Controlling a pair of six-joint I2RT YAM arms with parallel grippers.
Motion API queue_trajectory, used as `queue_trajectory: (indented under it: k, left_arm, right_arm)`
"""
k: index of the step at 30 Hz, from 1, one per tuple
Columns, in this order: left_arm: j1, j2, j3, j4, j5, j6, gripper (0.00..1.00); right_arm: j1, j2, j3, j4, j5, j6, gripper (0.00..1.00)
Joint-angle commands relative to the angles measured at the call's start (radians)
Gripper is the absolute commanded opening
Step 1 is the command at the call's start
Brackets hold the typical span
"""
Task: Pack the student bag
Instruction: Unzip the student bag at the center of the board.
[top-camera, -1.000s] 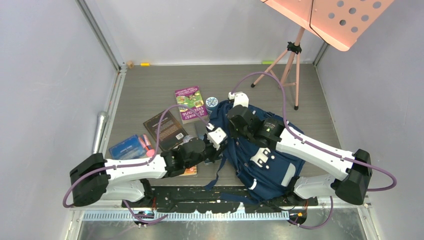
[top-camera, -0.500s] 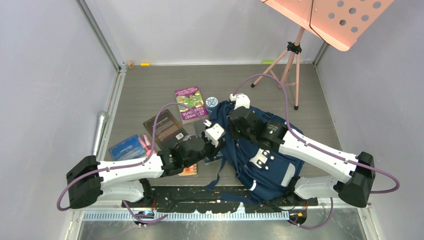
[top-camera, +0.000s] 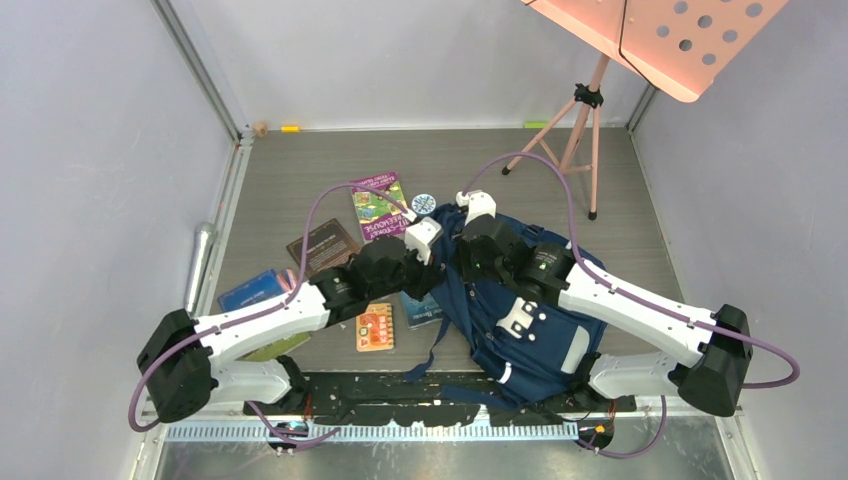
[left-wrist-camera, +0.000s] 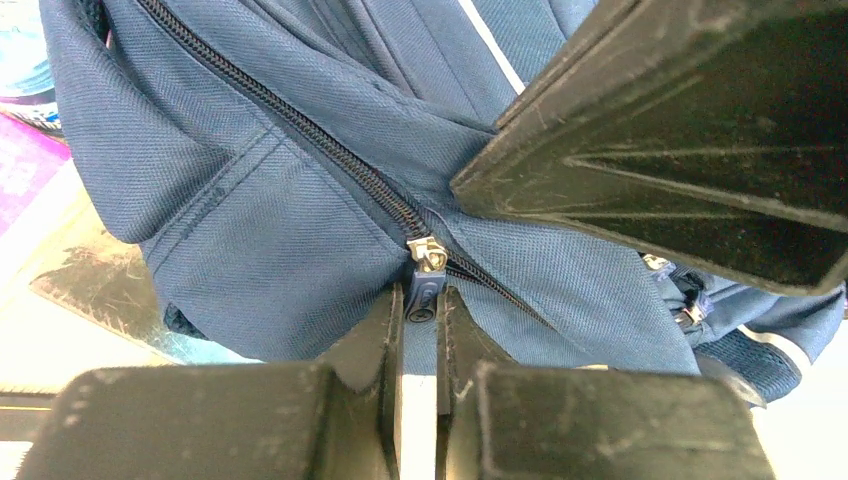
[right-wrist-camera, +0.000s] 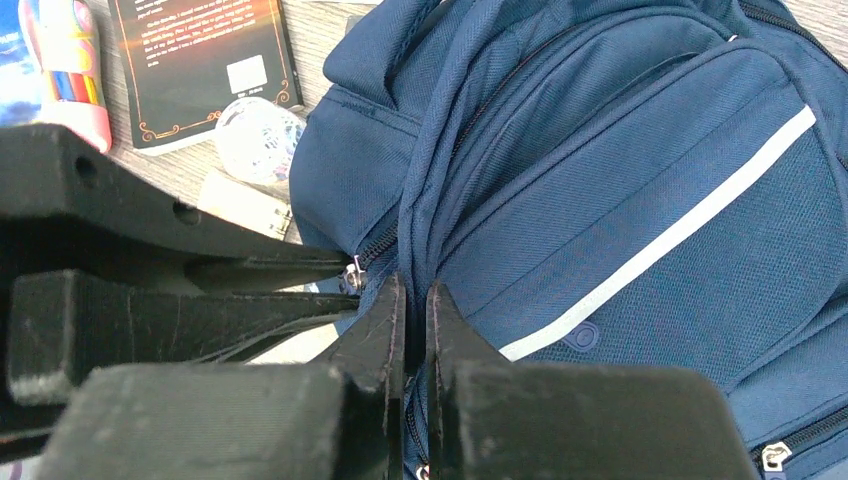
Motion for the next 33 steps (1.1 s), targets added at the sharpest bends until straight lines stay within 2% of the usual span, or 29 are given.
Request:
queue_trajectory:
  k: [1,6,10,12,15,17,21,26,29,33]
  left_arm:
    - [0.137,0.021,0.083,-0.056,-0.073,0.001,0.00]
    - [0.197,0.055,0.124,-0.106,0.055,-0.007,0.00]
    - [0.202,0.060,0.147,-0.149,0.202,0.013,0.00]
    - [0.202,0.047,0.139,-0.152,0.296,0.017,0.00]
    - [0.201,0.021,0.107,-0.146,0.386,-0.027,0.00]
    - [0.202,0.007,0.079,-0.135,0.428,-0.067,0.00]
    - [0.202,-0.025,0.045,-0.154,0.439,-0.114,0.00]
    - [0.203,-0.041,0.041,-0.202,0.407,-0.138,0.00]
    - [0.203,-0.042,0.041,-0.204,0.392,-0.157,0.00]
    - [0.205,-0.040,0.035,-0.203,0.378,-0.181,0.00]
  right_arm:
    - [0.053,-0.061,-0.002,-0.216,-0.140,-0.047,0.00]
    - [0.084,-0.065,0.013,-0.234,-0.131,-0.036,0.00]
    - [0.095,-0.069,0.038,-0.250,-0.001,0.040,0.00]
    - [0.096,-0.079,0.046,-0.249,0.060,0.084,0.11]
    - [0.099,-0.112,0.035,-0.218,0.095,0.112,0.39]
    - [0.111,-0.134,0.017,-0.192,0.095,0.117,0.49]
    - [0.178,-0.160,0.008,-0.202,0.112,0.130,0.61]
    - [0.301,-0.131,0.009,-0.214,0.211,0.177,0.64]
    - [0.311,-0.087,-0.002,-0.170,0.241,0.195,0.62]
    - [0.312,-0.024,0.005,-0.101,0.271,0.176,0.56]
